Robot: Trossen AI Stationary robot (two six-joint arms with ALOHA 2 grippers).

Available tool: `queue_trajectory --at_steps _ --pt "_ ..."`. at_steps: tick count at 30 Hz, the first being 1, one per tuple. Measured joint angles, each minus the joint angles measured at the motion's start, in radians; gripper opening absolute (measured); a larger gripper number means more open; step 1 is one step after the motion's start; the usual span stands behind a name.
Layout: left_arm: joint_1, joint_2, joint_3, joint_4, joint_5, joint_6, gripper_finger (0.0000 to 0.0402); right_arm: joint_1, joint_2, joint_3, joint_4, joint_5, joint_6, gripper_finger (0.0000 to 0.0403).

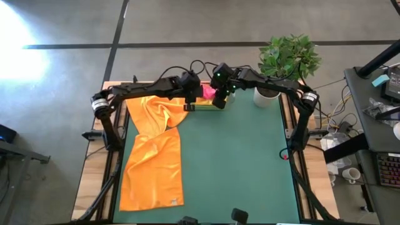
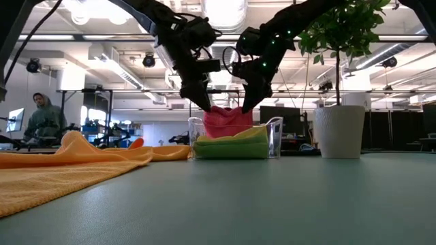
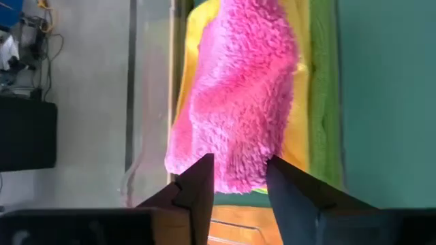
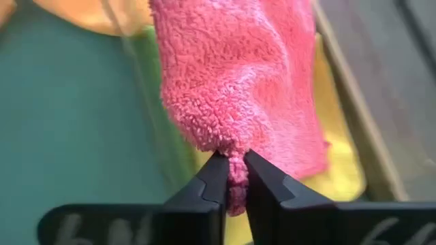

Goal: Fold microfiber towels
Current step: Put the folded pink towel into the transparent bin

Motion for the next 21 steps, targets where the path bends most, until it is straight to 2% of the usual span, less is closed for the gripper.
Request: queue_trajectory --at_steps 11,16,21 --pt "-0.032 -0.023 0.007 -0.071 0.046 -0.051 0.0125 0.000 -0.020 0.025 -0.036 -0.040 0.046 0.0109" --pt "-0.029 -0.055 0.007 -0.084 0.047 -0.118 0.0125 0.000 -0.023 0.062 -0.095 -0.041 -0.001 0.0124" --pt "-0.018 -0.135 0.007 -0.107 0.046 -0.213 0.0125 -0.009 -0.016 0.072 -0.036 -0.070 -0.033 0.0122"
